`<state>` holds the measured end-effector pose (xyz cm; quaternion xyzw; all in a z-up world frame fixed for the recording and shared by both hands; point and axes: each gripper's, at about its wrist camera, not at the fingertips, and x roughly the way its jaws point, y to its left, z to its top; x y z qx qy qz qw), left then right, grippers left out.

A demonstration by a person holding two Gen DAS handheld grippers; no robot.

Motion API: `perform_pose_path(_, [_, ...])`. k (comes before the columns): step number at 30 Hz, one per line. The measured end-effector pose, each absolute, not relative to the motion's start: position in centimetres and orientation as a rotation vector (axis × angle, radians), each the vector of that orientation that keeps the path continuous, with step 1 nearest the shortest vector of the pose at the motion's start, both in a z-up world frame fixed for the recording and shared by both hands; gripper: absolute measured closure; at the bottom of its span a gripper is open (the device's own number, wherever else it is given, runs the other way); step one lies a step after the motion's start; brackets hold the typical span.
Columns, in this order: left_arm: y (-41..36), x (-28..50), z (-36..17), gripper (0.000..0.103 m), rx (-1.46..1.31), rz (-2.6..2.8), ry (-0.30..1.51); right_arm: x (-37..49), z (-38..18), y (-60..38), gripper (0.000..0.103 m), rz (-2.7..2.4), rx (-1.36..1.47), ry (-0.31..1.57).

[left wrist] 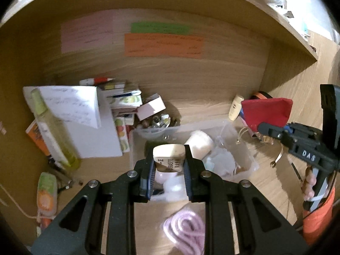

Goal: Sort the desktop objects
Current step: 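Lift and carry the beige block and red tag over the clear box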

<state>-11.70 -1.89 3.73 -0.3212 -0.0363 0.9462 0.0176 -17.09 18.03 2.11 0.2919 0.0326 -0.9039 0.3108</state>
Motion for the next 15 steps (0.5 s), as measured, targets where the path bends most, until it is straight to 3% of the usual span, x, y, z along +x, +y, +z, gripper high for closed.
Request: perform_pose_path(15, [0.7,-19.2,-0.7,0.080,-1.132,2.872,-0.049,-21.8,-2.1,15.3,0.088,-2.327,0.853,0.109])
